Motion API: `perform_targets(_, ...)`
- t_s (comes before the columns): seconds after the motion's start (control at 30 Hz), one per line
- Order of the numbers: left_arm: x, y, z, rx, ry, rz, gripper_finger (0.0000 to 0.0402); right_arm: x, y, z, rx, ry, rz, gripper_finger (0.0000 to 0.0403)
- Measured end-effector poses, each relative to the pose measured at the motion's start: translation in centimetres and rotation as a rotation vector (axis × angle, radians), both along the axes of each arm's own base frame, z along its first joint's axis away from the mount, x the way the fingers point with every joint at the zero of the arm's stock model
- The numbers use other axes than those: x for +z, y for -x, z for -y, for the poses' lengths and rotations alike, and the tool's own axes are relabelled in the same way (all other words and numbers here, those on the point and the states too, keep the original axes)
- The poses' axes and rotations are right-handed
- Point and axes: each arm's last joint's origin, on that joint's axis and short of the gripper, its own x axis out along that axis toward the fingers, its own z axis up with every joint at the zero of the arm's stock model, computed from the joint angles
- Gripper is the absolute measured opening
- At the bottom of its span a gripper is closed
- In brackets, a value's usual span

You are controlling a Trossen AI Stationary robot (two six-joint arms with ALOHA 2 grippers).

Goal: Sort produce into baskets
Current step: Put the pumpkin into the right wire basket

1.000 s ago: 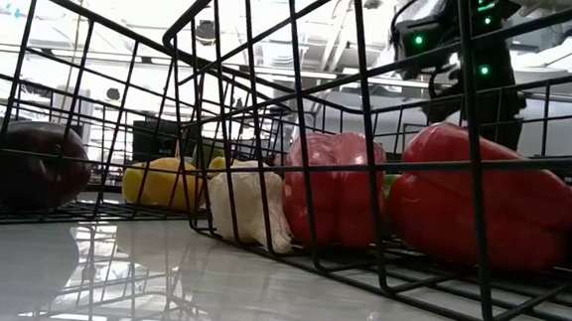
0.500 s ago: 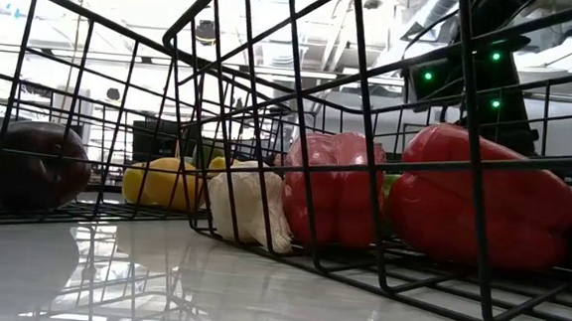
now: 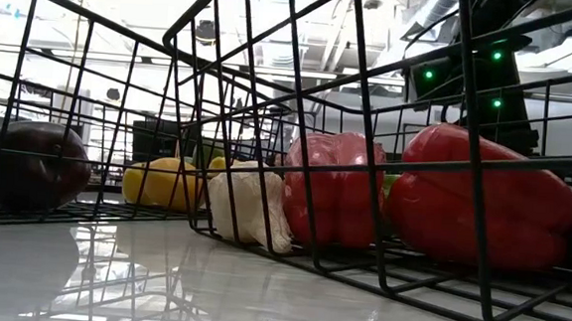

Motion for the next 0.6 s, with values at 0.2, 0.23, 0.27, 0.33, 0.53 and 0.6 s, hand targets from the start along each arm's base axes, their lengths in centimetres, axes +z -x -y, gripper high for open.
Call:
perform_targets(0.2,0.0,0.0,0.0,0.0,0.0,0.0,0.0261,1.5,-1.2,-0.3,0.053,0.077,0.016,0.0336)
perform_targets(0.23,0.0,0.0,0.0,0.0,0.0,0.0,0.0261,1.9,-1.3,-0.4,0.058,0.077,0.013,0.0336)
perform_targets(0.27,0.0,0.0,0.0,0.0,0.0,0.0,0.0261,2.3,-1.5,-0.5,0.062,0.074,0.012,0.0336)
perform_targets(0.33,0.0,0.0,0.0,0.0,-0.001,0.0,0.0261,3.4,-2.1,-0.9,0.048,0.067,0.041,0.0335)
perform_targets(0.53,0.0,0.0,0.0,0.0,-0.002,0.0,0.0261,8.0,-4.0,-3.8,0.036,-0.006,0.149,0.0335)
perform_targets(0.6,0.0,0.0,0.0,0.0,-0.002,0.001,0.0261,10.1,-4.7,-5.2,0.058,-0.018,0.216,0.0335)
